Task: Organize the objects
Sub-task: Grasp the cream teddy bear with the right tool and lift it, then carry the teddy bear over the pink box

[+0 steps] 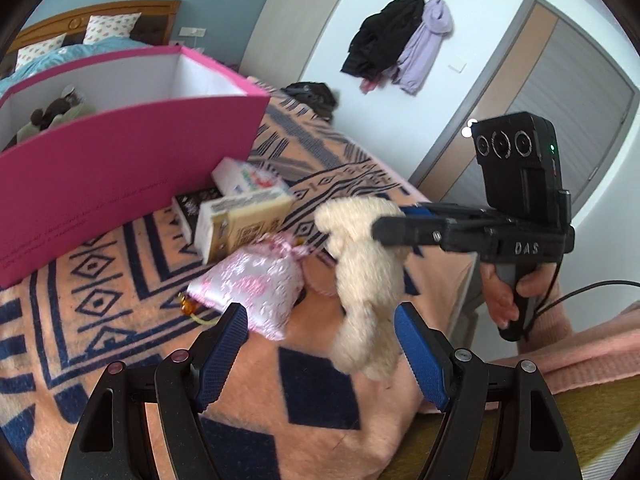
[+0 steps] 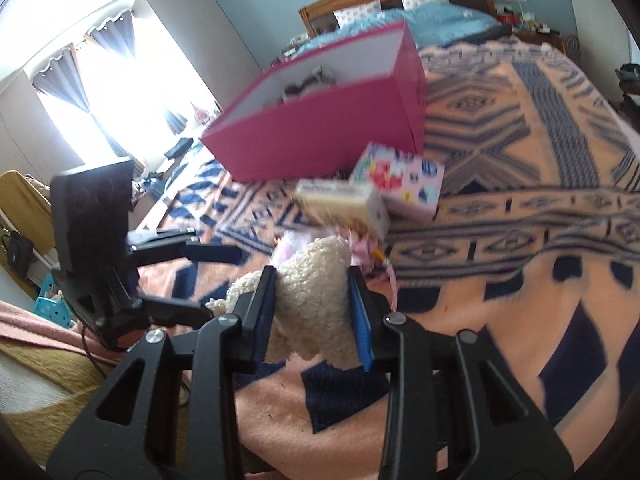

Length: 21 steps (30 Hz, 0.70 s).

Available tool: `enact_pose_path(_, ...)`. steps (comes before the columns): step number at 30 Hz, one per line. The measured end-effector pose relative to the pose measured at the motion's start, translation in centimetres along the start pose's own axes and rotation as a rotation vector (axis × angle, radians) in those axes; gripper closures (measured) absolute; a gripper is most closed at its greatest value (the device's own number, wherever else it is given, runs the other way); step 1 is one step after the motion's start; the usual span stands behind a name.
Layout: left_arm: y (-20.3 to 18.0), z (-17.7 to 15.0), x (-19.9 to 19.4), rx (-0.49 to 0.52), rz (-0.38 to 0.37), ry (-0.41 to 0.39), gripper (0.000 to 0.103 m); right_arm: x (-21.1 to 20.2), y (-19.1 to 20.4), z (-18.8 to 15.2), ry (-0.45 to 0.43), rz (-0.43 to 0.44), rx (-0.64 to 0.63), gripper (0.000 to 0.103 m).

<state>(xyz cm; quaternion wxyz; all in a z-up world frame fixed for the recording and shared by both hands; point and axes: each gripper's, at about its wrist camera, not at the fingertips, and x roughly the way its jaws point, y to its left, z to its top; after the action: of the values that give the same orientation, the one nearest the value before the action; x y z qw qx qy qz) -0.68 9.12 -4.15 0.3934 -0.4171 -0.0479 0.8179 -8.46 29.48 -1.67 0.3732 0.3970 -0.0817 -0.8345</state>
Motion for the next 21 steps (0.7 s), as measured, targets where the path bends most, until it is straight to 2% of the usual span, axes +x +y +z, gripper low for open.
enact_pose_path(4, -0.2, 1.1, -0.6, 0.003, -0.025, -0.029, 0.027, -0.5, 0.5, 1.7, -0.056, 0.013, -0.018, 0.066)
enact_pose_path(7, -0.1, 2.1, -1.0, 0.001, -0.013, -0.055, 0.028, -0.5, 1.0, 3.4, -0.087, 0.016, -0.045, 0.066)
enact_pose_path(15, 1.3, 5.7, -2.2, -0.004, 0.050, -0.103, 0.060, 0.5, 1.9, 7.5, -0.135, 0.031, -0.100, 0.066)
enact_pose_path(21, 2.5, 8.7, -3.0, 0.001, 0.103, -0.134, 0.062, 1.3, 1.9, 10.9, -0.163, 0.036, -0.125, 0.066)
